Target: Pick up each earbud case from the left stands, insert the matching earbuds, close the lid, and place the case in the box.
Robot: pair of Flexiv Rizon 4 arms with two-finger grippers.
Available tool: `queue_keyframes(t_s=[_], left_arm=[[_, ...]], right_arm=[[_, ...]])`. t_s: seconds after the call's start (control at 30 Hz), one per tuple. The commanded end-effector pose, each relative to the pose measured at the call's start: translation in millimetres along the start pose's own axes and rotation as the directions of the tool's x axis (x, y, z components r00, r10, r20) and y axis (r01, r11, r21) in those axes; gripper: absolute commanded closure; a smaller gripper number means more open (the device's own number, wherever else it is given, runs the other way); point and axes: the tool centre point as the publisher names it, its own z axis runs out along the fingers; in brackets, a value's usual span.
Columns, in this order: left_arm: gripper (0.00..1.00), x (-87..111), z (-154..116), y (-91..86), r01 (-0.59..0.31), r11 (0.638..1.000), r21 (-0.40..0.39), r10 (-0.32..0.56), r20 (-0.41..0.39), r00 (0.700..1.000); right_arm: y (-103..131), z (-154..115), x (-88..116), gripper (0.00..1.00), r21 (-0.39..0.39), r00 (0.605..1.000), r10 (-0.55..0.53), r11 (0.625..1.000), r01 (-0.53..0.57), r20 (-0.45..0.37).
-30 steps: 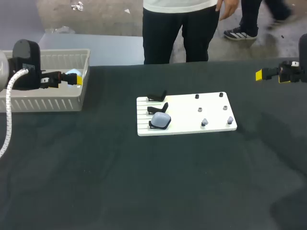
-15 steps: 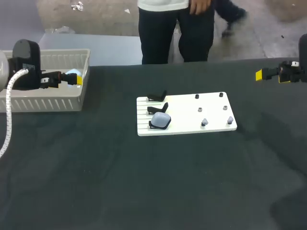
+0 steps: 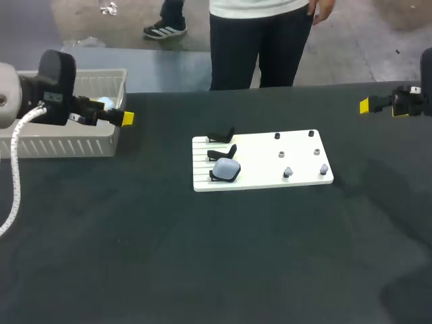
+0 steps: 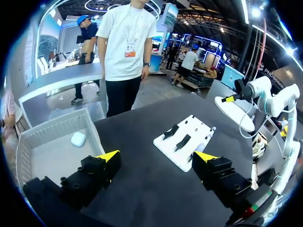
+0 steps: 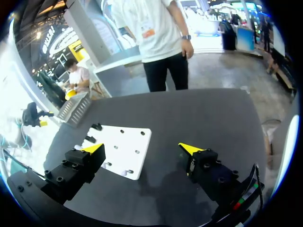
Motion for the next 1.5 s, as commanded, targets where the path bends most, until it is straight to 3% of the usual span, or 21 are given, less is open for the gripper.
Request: queue_keyframes(t_s=[0.03,0.5,0.7,0.87,1.1,1.3,1.5], left_arm=[[0.0,6.4,-6.2,5.0,-0.362,0.849,0.385,0.28,0.253,0.926],[0.0,6.4,-6.2,5.0,-0.362,0.849,0.385,0.28,0.253,0.926],[0.0,19.9,18.1,-36.6,-0.362,0.834,0.416,0.292,0.223,0.93],[0.0,25.6,33.8,-60.4,-0.388,0.839,0.382,0.332,0.205,0.921],[0.0,29.0,71.6,-82.7,-0.423,0.808,0.41,0.384,0.177,0.906],[0.0,30.2,107.1,-100.1,-0.459,0.752,0.473,0.425,0.185,0.886],[0.0,31.5,118.1,-109.9,-0.448,0.749,0.488,0.422,0.171,0.89]], right_arm=[[-0.8,1.9,-0.2,0.0,-0.002,1.0,-0.001,1.0,0.001,0.0],[-0.8,1.9,-0.2,0.0,-0.002,1.0,-0.001,1.0,0.001,0.0],[-0.8,1.9,-0.2,0.0,-0.002,1.0,-0.001,1.0,0.001,0.0],[-0.8,1.9,-0.2,0.0,-0.002,1.0,-0.001,1.0,0.001,0.0],[-0.8,1.9,-0.2,0.0,-0.002,1.0,-0.001,1.0,0.001,0.0],[-0.8,1.9,-0.2,0.0,-0.002,1.0,-0.001,1.0,0.001,0.0],[-0.8,1.9,-0.2,0.0,-0.002,1.0,-0.001,1.0,0.001,0.0]])
